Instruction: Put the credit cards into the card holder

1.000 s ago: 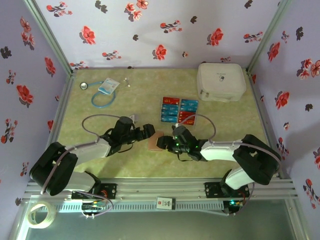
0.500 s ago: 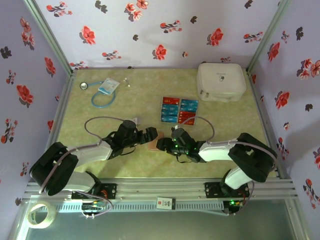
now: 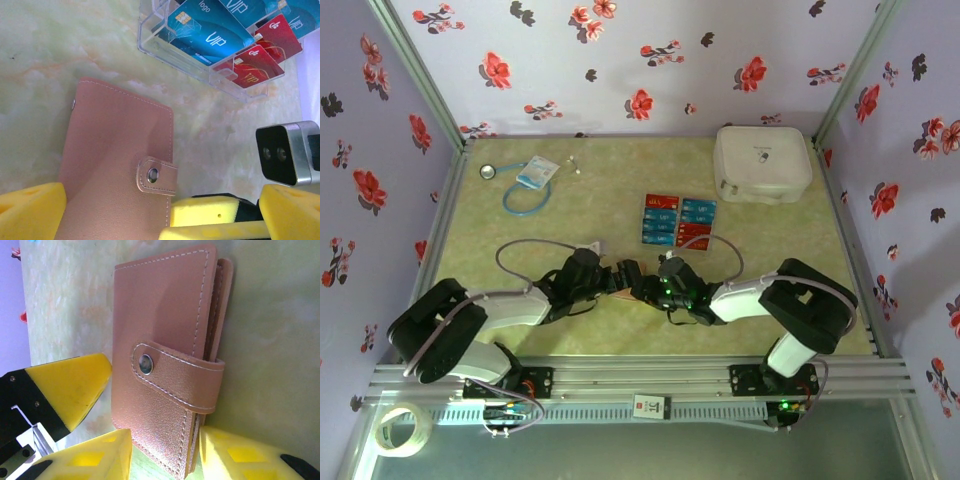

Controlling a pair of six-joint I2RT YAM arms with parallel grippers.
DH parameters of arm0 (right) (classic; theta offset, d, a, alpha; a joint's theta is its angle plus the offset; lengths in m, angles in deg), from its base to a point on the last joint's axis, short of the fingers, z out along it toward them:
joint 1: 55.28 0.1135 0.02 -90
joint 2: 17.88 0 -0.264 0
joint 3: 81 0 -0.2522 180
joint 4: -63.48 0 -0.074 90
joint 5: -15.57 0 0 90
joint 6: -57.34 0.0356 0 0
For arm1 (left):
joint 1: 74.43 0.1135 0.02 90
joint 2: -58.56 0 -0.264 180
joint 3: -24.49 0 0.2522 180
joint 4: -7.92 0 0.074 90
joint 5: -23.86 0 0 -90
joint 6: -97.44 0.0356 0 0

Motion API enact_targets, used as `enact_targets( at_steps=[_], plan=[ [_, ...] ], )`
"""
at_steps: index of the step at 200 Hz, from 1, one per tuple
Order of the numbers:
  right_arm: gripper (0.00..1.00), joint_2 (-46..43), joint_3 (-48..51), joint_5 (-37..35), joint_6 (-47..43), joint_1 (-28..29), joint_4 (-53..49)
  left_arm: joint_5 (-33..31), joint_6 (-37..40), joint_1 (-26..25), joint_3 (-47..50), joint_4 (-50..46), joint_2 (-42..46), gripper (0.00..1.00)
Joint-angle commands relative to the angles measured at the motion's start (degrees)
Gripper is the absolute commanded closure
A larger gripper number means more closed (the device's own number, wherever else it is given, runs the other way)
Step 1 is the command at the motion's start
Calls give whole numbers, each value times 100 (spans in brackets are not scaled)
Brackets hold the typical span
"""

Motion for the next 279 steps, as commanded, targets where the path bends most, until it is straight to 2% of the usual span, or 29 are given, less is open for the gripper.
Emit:
enact_targets(
  at_steps=[1, 41, 84, 103, 128, 159, 180, 202, 226, 253, 279],
  plan=[
    [64, 269, -201, 117, 150, 137, 332, -157, -170, -109, 101, 402, -104, 0],
    [78, 261, -235, 85, 151, 138, 332, -208, -220, -173, 154, 526, -158, 0],
    [100, 200, -203, 50, 161, 118, 319, -238, -251, -191, 199, 615, -102, 0],
    [100, 25, -158, 70, 110, 46, 214, -259, -77, -120, 86, 299, 140, 0],
    [100, -463, -124, 123, -151, -136, -240, -260, 414, 222, -243, -733, 726, 0],
    [100, -1337, -267, 366, -782, -538, -1256, -148, 1292, 854, -767, -2174, 1346, 0],
    [100, -1909, -412, 595, -1210, -818, -1946, 292, 1619, 1380, -1045, -2642, 1515, 0],
    [100, -2384, -595, 880, -1724, -1038, -2488, 914, 1734, 1778, -1260, -2699, 1514, 0],
    [100, -2631, -742, 1265, -2012, -1193, -2647, 1438, 1748, 1923, -1533, -2576, 1306, 0],
    [100, -2575, -908, 1623, -1982, -1232, -2404, 1977, 1389, 1965, -1729, -2005, 894, 0],
    [100, -2324, -1016, 1822, -1708, -1232, -1874, 2232, 872, 1975, -1739, -1184, 514, 0]
  ],
)
